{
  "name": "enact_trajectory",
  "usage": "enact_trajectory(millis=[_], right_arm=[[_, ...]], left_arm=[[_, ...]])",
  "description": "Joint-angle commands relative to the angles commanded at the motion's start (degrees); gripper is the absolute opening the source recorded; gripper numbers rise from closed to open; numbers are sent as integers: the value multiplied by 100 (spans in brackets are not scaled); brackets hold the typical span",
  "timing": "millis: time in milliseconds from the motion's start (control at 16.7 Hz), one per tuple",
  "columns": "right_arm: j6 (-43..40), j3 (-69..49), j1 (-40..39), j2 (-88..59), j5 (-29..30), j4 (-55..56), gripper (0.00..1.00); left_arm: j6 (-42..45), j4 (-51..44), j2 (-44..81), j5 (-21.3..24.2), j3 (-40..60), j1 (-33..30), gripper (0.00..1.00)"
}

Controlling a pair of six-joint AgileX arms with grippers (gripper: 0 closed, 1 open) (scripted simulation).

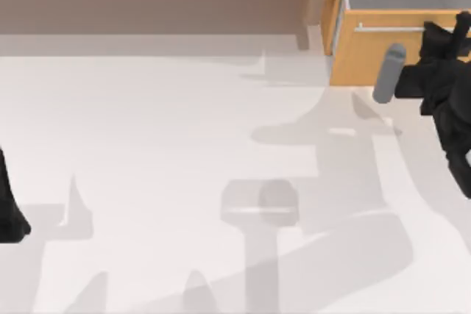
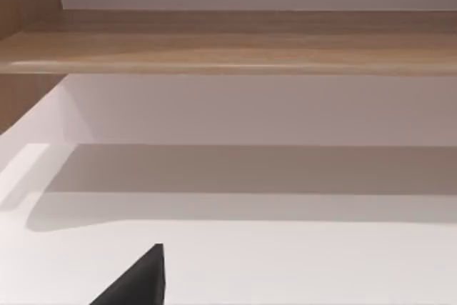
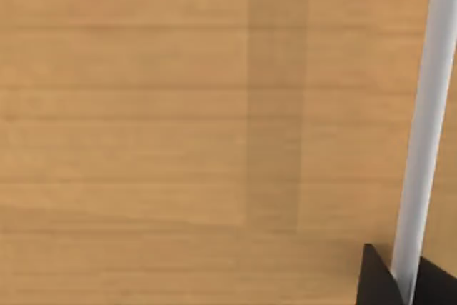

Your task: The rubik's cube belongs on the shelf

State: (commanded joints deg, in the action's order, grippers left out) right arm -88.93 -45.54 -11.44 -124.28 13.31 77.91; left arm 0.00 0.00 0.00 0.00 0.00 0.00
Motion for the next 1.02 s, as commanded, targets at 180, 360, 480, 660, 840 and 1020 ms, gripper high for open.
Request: enact_trajectory(millis=[180,360,480,660,840,1020], right_arm=[[-2,-131,20,-42,-25,-70,0],[13,-117,9,-25,-15,-71,0],[13,-282,28,-82,-29,-137,0],[8,-723,92,-302,-69,-398,0],[7,-1253,157,-556,-131,-717,0],[4,-1674,197,-726,-189,-950,0]], left_arm=[[0,0,0,0,0,0,100],[0,0,0,0,0,0,100],[0,0,0,0,0,0,100],[0,0,0,0,0,0,100],[0,0,0,0,0,0,100],[0,0,0,0,0,0,100]])
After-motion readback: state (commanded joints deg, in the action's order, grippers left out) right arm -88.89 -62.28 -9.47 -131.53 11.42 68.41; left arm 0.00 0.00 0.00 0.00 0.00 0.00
